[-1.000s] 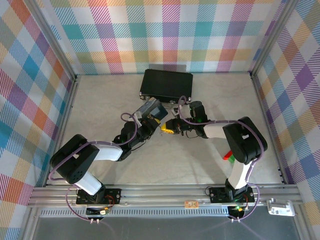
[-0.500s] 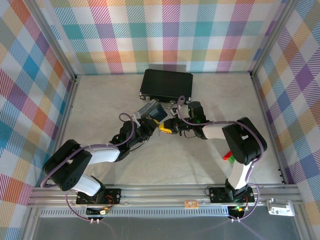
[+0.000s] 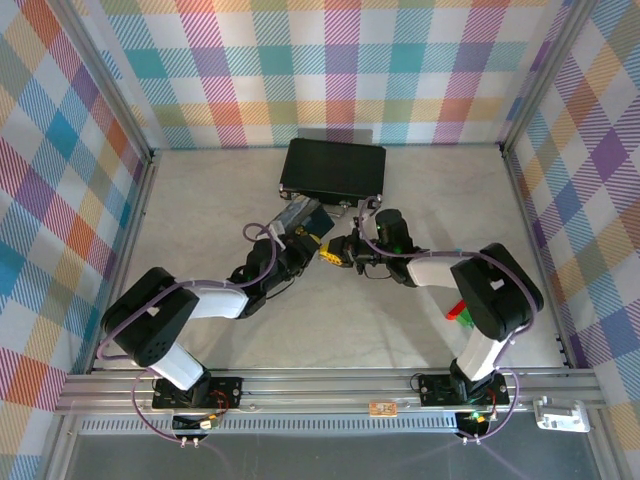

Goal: Unlock the padlock with the key

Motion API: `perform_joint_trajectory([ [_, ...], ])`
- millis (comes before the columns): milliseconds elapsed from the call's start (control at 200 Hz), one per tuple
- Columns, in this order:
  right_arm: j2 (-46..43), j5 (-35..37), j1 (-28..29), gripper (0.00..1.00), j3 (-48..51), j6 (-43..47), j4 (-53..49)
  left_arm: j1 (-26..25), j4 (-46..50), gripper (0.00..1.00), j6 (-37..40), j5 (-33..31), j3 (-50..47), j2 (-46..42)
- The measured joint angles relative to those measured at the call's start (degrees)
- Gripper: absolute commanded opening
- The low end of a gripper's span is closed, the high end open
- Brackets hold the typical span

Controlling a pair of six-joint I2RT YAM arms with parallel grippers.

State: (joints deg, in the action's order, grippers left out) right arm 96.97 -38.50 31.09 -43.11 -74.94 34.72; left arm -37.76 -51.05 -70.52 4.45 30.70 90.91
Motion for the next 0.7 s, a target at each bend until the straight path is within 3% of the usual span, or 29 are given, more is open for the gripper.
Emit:
perform_joint_trajectory([
  [185,-1.9,2.5,0.1,0.12,0.1,3.1,-2.9,0.0,0.4,0.0,-0.4,0.2,0.2,-0.2],
  [495,-2.8,4.2,0.0,0.34,2.4,5.4,-0.2,-0.9,11.8,0.0,2.5,-4.4,0.7,-4.1],
  [700,-8.4,6.3,0.0,0.36,5.8,8.4,-0.4,-0.9,16.9,0.0,4.1,-6.3,1.0,-4.4],
])
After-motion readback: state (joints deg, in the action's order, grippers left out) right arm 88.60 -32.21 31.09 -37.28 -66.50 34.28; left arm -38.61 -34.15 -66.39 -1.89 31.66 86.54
